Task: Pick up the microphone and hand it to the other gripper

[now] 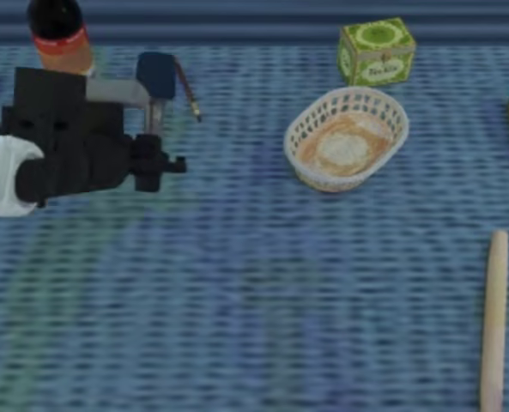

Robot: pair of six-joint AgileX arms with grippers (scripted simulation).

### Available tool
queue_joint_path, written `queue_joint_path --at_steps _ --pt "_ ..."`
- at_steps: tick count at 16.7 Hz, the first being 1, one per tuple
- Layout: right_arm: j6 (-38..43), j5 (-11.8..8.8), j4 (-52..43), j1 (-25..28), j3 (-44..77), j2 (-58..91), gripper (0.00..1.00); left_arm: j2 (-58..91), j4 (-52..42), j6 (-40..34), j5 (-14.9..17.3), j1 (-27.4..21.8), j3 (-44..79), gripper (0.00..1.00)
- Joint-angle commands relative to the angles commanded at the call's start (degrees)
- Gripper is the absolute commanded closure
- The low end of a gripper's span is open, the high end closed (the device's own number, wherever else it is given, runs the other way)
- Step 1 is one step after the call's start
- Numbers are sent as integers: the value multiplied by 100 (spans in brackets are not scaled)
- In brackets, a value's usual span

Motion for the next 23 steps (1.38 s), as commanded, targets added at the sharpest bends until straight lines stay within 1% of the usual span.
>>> queue_joint_path --at_steps 4,6,9,11,15,17,18,20,21,23 --pt "0 0 0 0 0 0 0 -554 2150 302 867 96 -597 100" --pt "0 0 0 0 0 0 0 -841 2979 439 1232 142 -844 100" --pt "0 0 0 0 0 0 0 -1202 3775 601 1621 193 -1100 100" --pt "0 0 0 0 0 0 0 -1334 3994 654 1739 211 -1177 100" --pt "0 0 0 0 0 0 0 -1348 4015 659 1750 214 -1185 100" --pt "0 0 0 0 0 0 0 -1329 4002 662 1721 166 -1157 100" --pt "0 0 0 0 0 0 0 -1333 3999 661 1645 91 -1148 100" --pt "0 0 0 0 0 0 0 -1357 3987 657 1325 -224 -1117 100" --pt "0 0 0 0 0 0 0 -1377 3975 653 1102 -440 -1099 100" --pt "0 0 0 0 0 0 0 -1429 3936 642 548 -955 -1065 100"
